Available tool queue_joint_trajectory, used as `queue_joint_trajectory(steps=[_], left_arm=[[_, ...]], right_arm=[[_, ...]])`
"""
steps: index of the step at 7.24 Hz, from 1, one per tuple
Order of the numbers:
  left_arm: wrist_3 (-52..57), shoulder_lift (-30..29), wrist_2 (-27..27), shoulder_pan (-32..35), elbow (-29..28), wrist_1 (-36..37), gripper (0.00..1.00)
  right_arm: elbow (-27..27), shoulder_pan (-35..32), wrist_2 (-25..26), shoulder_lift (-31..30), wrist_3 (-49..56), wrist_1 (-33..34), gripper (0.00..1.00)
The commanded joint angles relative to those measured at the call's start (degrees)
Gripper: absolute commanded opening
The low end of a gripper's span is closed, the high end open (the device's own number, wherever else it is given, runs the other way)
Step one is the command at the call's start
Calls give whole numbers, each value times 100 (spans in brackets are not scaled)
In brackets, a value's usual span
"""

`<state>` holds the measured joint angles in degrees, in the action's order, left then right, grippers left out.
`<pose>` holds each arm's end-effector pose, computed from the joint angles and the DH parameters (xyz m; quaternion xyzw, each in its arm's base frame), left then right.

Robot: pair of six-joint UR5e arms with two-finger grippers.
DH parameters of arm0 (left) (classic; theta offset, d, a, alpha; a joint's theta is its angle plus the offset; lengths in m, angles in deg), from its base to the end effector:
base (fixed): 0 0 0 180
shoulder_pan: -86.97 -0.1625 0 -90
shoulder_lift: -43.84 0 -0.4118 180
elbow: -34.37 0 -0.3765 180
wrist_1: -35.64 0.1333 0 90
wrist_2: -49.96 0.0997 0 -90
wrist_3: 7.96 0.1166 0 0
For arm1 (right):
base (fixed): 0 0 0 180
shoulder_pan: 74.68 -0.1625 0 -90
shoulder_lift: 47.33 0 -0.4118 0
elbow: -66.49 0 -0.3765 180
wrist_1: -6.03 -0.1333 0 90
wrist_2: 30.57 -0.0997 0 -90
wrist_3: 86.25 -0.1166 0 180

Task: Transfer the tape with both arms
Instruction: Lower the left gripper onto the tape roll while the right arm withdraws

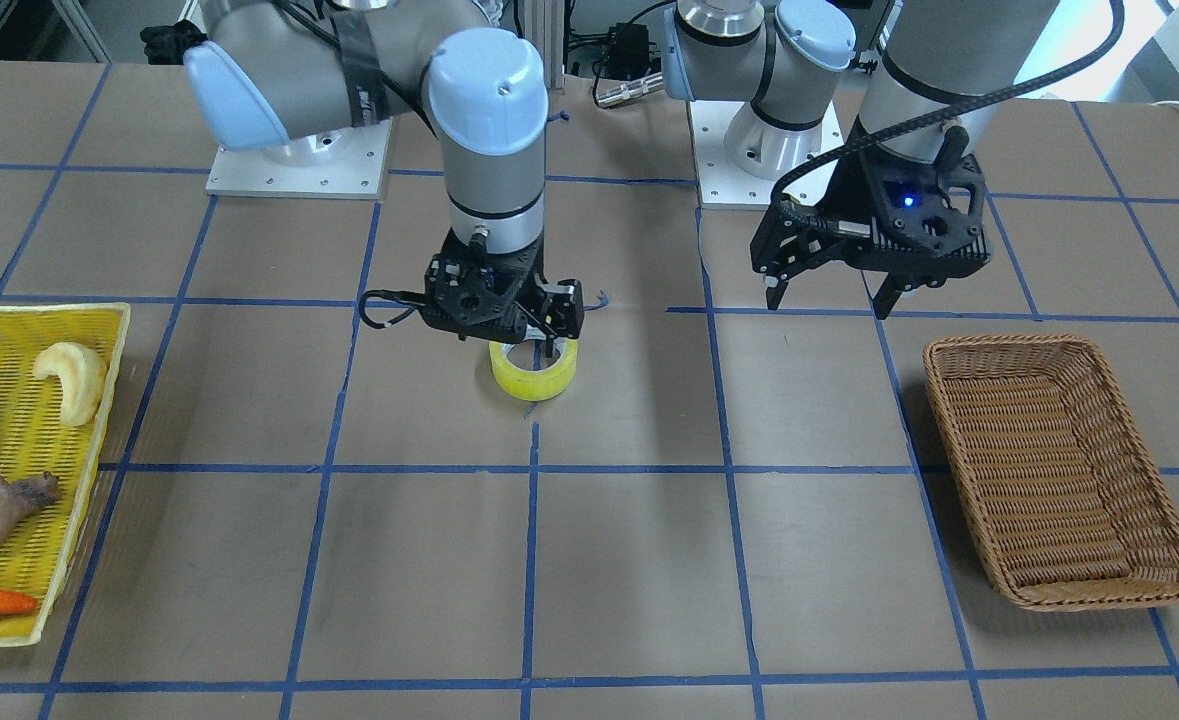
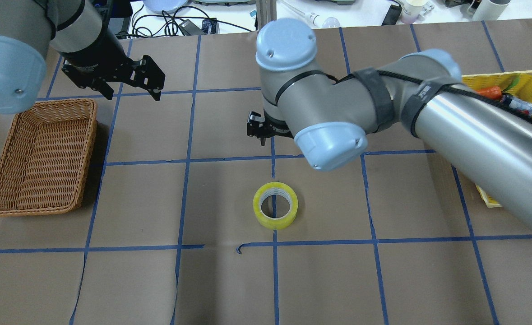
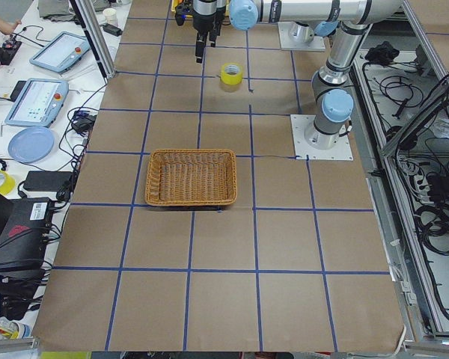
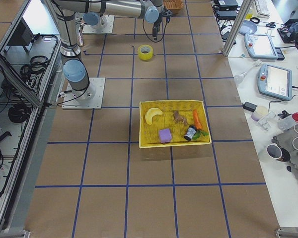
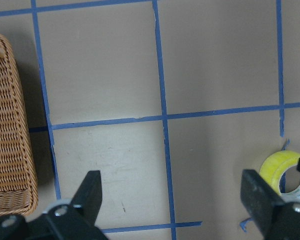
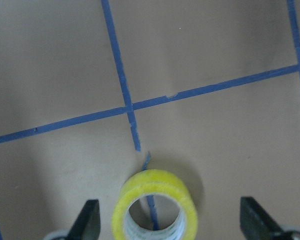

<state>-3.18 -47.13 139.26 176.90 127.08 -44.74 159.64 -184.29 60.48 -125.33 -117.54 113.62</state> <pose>-0.1341 -0.4941 0.4444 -0.0414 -0.9978 0.0520 0.0039 0.3094 -0.4775 0.3547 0.1019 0.9945 -0.0232 0.0009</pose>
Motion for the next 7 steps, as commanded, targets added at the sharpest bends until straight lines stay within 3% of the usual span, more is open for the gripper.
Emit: queue_joint_trajectory(steps=[1,2,5,6,7], left_arm=[[-387,-8,-9,417,501,75,100],[-1173,-148,17,899,660,432,100],[-2749,-763,-9,2017,1694,2040,100],[-3059,-912,35,2211,1907,2070,100],[-3097,-1027,-8,2309,1996,2071,100]], right_arm=[[-1250,1147,9,-119,1592,-1813,100],[-1577,1492,9,-171,2139,-2369,100],[-1493,1610,-17,-654,2698,-2313,100],[-1171,1610,-17,-838,2707,-1999,95],[-898,1610,9,-918,2829,-1465,100]])
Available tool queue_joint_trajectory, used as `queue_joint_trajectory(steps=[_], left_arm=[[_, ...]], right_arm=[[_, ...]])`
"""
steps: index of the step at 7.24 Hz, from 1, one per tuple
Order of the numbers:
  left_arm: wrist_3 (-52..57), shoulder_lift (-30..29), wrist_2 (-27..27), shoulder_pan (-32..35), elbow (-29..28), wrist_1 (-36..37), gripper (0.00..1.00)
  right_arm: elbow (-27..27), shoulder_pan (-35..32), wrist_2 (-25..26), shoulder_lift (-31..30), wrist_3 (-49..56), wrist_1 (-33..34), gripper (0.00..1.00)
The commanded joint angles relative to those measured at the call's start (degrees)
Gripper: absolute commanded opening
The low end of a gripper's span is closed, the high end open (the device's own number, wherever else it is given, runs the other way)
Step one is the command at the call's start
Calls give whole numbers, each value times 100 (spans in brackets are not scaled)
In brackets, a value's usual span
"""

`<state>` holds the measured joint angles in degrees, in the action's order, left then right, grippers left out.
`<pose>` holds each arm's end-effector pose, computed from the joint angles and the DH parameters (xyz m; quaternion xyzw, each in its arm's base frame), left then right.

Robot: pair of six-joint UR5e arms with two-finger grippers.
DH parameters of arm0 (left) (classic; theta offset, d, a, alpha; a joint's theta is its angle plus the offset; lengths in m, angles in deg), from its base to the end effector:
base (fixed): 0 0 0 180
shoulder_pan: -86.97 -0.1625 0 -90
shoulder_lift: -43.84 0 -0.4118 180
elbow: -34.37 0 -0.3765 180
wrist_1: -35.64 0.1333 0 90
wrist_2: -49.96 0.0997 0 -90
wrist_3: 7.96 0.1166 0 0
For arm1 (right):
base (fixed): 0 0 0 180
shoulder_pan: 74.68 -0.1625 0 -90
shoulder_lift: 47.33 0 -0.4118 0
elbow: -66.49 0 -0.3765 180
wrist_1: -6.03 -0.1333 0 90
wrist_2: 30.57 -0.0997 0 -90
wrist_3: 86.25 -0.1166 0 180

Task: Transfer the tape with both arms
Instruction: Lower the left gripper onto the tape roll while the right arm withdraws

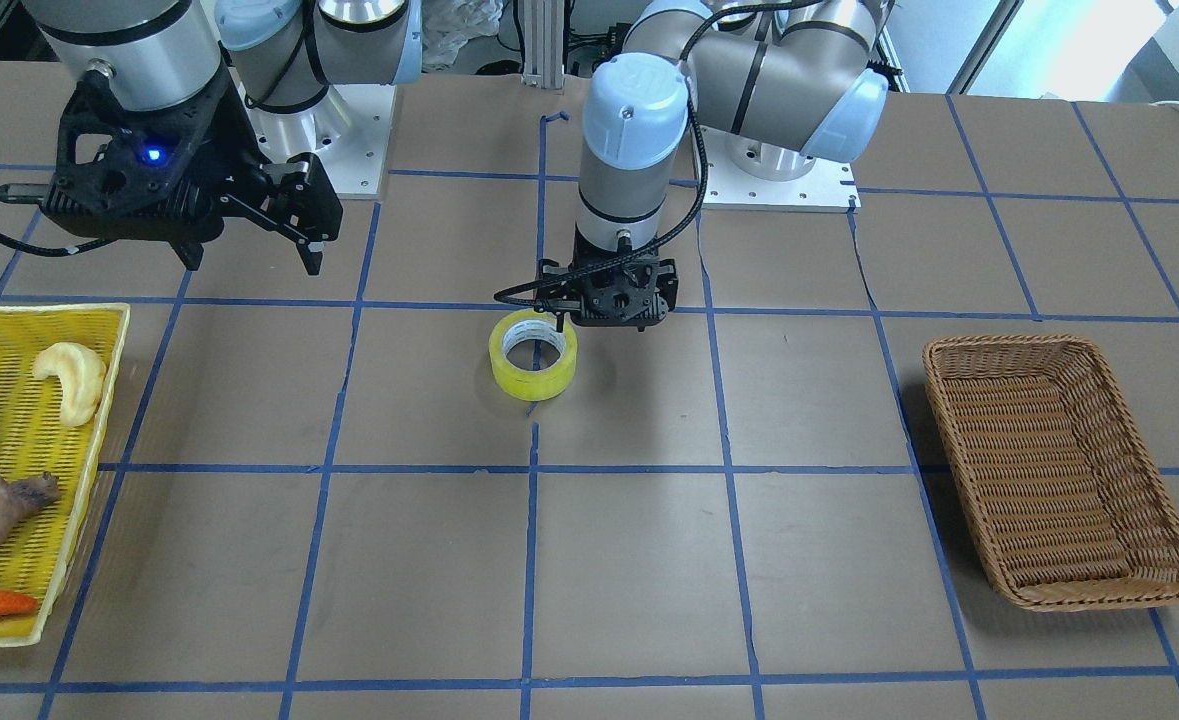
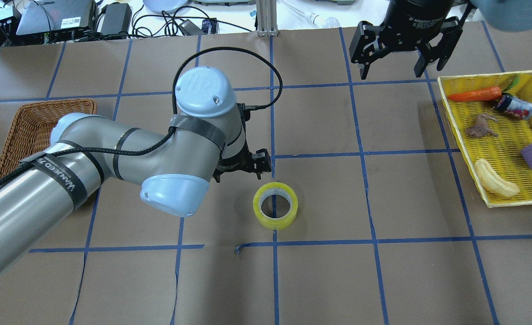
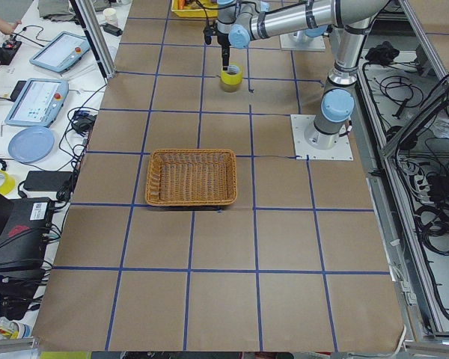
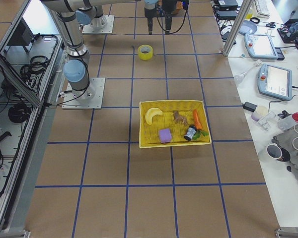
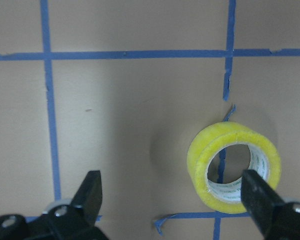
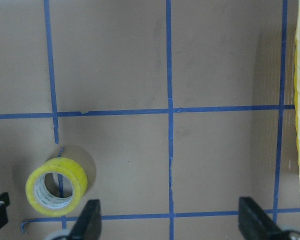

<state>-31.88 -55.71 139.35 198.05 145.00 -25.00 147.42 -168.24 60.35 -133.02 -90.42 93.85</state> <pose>-0.3024 -0.4105 0.2613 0.0248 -0.9997 -0.0086 0.0022 0.1629 -0.5018 0.4924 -0.0055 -0.9997 0.0230 0.0065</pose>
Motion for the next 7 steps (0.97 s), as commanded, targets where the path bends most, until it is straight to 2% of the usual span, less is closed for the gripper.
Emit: queue_joint_trajectory(steps=[1,2,3,5,6,7], left_arm=[[-376,-292,-1,255,240,357,100],[-351,-502,8,256,257,891,100],[-334,-678,17,256,258,1027,100],[-316,-916,34,256,231,1037,91],[-368,-978,-35,282,249,1037,63],[-403,-970,-44,369,249,1028,62]], right_arm=[[362,21,31,-167,379,534,100],[362,4,23,-176,391,526,100],[362,4,31,-185,408,517,100],[379,-5,31,-203,408,517,100],[397,-5,31,-220,408,517,100],[406,-14,23,-220,408,517,100]])
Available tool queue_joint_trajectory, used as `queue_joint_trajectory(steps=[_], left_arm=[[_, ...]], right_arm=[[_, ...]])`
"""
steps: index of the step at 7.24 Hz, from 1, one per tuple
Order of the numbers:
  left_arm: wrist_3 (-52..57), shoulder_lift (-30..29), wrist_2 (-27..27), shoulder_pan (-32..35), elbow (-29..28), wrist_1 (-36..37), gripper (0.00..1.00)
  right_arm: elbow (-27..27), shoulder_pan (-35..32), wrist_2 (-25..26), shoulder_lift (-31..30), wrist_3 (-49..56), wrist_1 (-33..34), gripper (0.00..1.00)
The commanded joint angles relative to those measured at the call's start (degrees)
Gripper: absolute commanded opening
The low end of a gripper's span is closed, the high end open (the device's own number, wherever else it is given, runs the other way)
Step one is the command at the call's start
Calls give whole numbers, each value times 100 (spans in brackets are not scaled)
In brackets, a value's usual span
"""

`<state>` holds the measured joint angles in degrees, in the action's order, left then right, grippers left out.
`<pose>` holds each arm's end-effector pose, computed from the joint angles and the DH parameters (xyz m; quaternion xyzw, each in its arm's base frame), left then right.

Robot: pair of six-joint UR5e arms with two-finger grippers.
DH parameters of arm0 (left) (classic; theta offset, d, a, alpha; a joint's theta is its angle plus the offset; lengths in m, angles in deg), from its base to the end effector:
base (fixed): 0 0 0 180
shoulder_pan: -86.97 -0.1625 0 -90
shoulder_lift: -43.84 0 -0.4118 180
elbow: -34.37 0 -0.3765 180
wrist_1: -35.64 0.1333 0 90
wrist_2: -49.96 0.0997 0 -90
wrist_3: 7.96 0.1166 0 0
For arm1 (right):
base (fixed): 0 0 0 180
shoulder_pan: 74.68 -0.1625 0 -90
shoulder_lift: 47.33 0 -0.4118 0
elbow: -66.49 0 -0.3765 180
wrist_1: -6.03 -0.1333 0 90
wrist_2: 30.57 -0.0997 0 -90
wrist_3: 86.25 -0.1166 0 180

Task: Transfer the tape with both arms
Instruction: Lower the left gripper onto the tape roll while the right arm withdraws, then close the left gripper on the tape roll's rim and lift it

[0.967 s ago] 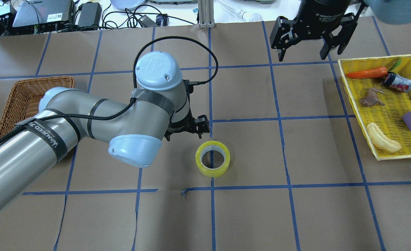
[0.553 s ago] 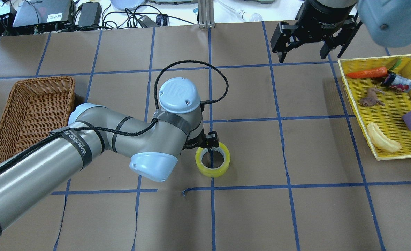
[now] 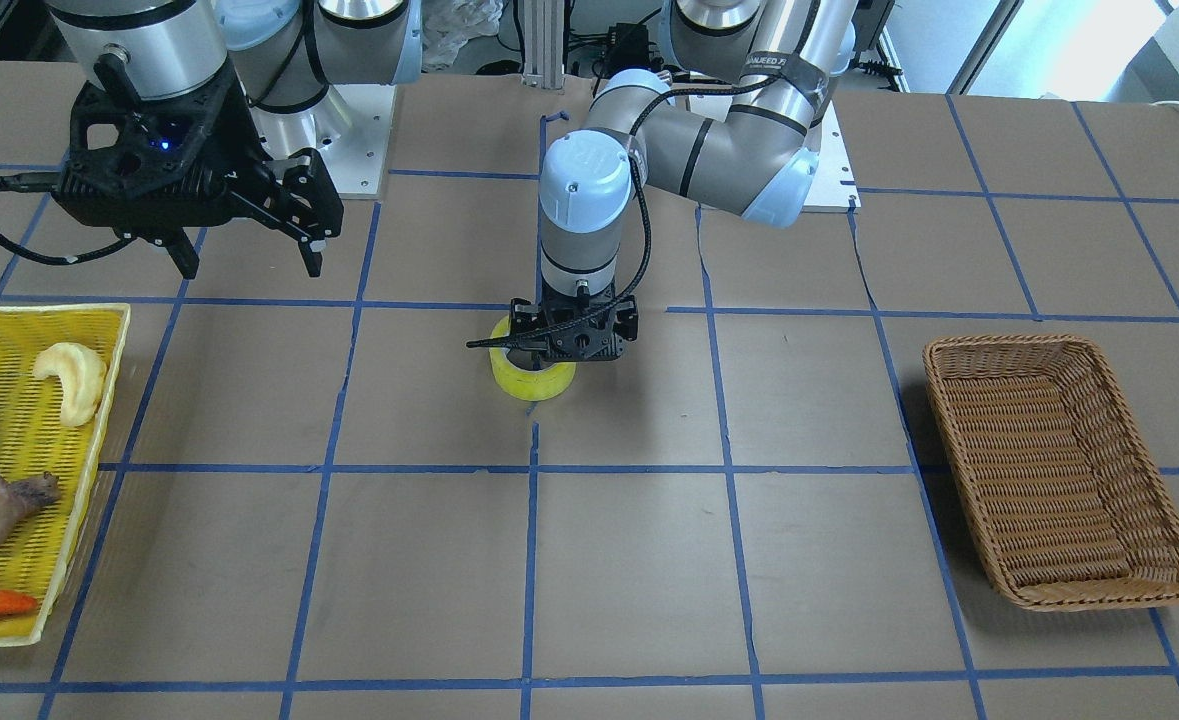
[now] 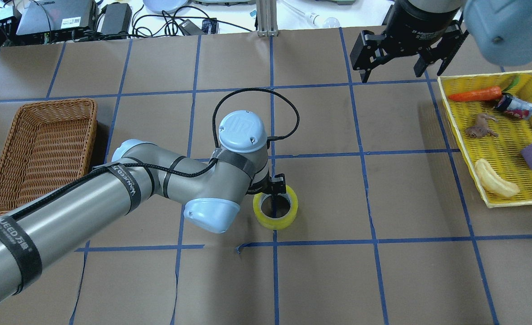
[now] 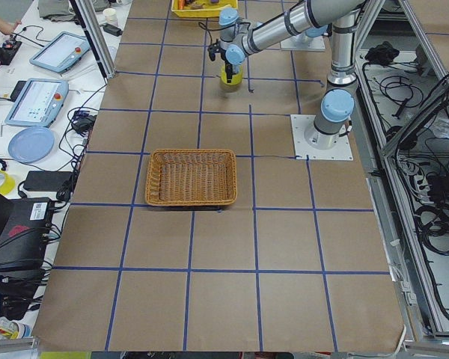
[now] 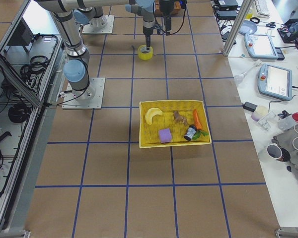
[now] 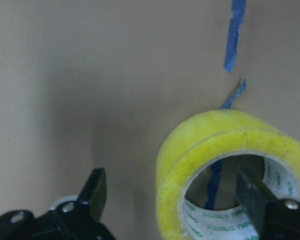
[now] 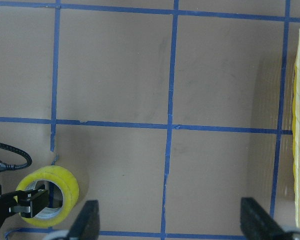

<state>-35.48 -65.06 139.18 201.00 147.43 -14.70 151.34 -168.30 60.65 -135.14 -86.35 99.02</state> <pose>-0.3302 -0.4093 0.1799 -0.0306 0.9993 0.0210 0.0026 0.1623 -0.4937 0.4878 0.0301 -0.9981 0.0522 0.0089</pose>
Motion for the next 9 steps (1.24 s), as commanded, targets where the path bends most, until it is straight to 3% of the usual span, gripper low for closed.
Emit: queue_joint_trajectory(steps=[1,2,3,5,7,9], left_arm=[[-43,-26,-18,110,23,-10,62],[44,-8,51,110,23,-11,42],[62,44,61,110,14,-2,0],[429,263,139,49,-38,51,0],[484,841,245,-344,-231,-71,0],[2170,1535,158,-1317,-406,-754,0]], right_arm=[[15,-8,2,-8,1,0,100],[15,-8,-7,-8,1,0,100],[15,-16,-7,-25,1,0,100],[15,-16,-7,-16,1,0,100],[15,-16,-7,-25,1,-9,100],[23,-16,-7,-25,1,-9,100]])
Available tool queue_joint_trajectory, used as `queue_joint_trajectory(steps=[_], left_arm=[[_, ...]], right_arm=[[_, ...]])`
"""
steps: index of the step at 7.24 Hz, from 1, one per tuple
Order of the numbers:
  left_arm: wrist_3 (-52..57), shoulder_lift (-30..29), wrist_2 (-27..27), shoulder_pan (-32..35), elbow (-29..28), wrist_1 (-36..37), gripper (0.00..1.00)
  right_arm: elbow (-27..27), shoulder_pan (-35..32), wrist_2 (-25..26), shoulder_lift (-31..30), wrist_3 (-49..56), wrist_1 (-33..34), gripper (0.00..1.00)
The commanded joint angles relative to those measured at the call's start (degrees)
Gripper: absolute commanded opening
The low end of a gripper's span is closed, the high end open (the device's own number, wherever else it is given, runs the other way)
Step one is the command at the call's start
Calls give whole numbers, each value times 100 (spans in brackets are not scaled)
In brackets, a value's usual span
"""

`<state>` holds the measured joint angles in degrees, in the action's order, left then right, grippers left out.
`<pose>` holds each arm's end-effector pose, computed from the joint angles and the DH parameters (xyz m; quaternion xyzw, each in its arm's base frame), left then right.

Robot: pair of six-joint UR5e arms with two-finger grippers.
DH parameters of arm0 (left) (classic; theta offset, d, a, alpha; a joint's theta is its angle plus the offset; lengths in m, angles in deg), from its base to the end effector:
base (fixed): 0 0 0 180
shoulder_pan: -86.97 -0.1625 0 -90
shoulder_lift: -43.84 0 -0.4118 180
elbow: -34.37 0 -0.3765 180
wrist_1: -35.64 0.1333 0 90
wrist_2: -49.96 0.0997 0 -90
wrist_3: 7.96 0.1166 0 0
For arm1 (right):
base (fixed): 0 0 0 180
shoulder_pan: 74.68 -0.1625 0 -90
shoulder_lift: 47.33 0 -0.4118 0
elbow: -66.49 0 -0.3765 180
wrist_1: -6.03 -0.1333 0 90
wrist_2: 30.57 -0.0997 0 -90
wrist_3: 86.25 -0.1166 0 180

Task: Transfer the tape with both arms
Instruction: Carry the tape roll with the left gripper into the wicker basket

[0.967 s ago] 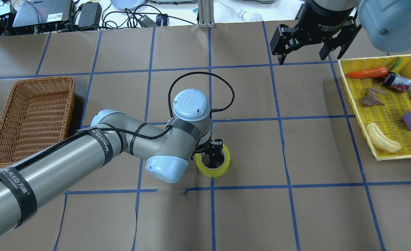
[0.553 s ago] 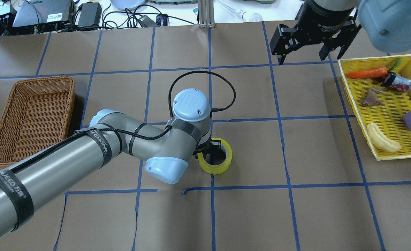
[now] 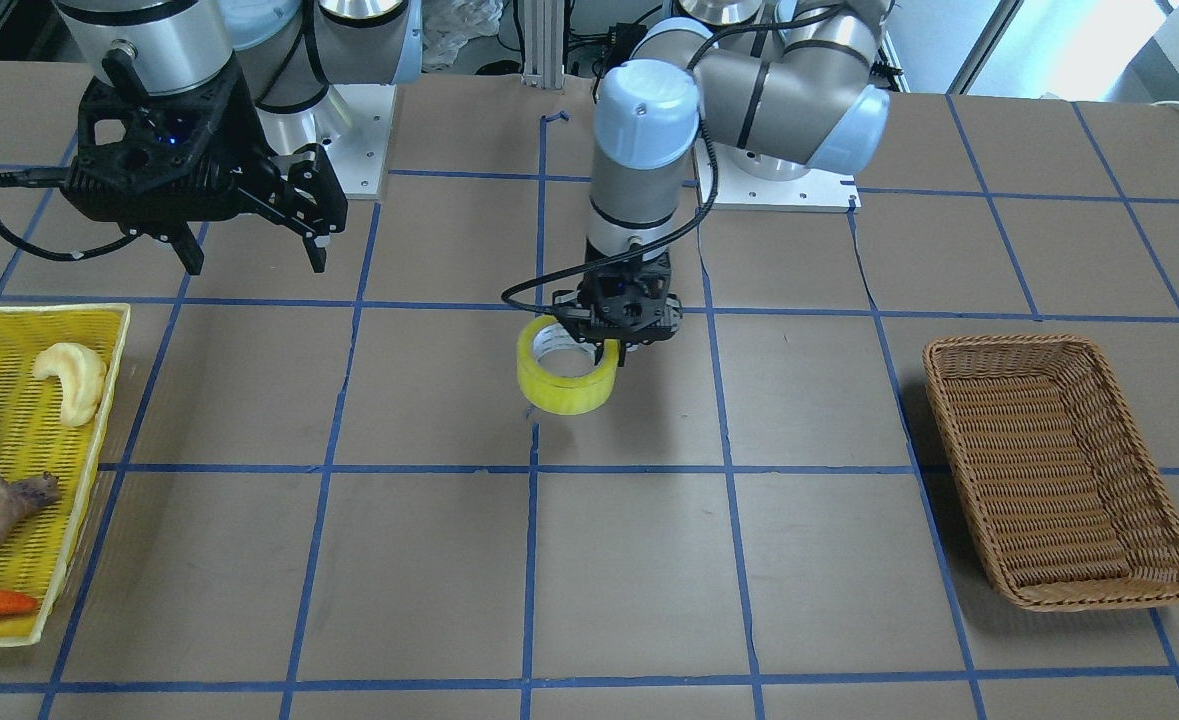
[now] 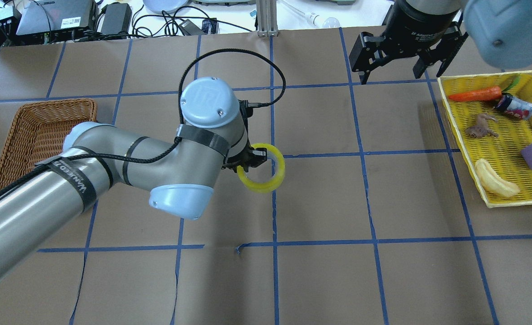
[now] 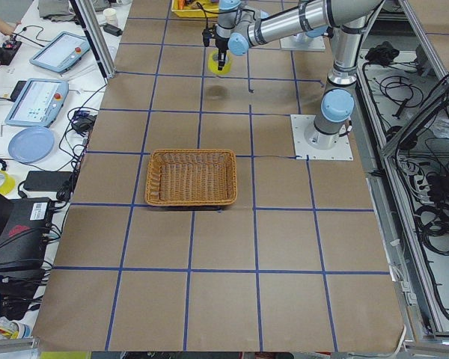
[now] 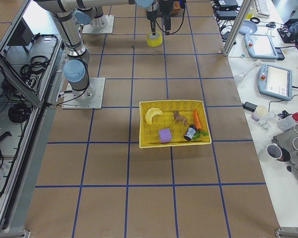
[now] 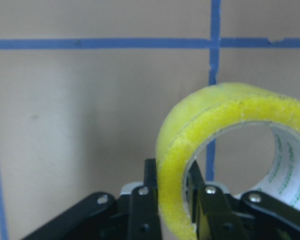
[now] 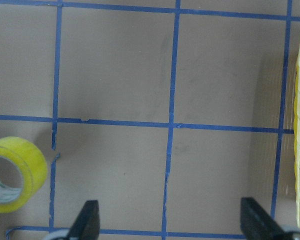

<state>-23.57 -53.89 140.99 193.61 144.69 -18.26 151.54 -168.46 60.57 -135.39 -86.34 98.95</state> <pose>-0.2697 -0.4441 0.2920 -0.0083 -0.9975 0.0699 0.0109 0.1637 -0.4914 0.4882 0.0316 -0.9981 0.0520 0.0082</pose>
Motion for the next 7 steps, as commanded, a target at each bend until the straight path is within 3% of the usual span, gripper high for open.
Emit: queue_joint_trajectory(steps=[1,2,3,5,7], left_arm=[[1886,569,-23,-1192,-603,-1350,0],[2486,597,-32,-1790,-1121,-2047,0],[2658,545,-250,-2309,-1283,-2341,0],[3961,90,-584,-3670,-1442,-2187,0],[4976,-507,-595,-4377,-1740,-1791,0]], right_arm=[[3,0,0,0,0,-1,100],[3,0,0,0,0,-1,100],[3,0,-9,0,0,-1,100],[3,0,0,8,0,-1,100],[12,9,9,35,0,7,100]])
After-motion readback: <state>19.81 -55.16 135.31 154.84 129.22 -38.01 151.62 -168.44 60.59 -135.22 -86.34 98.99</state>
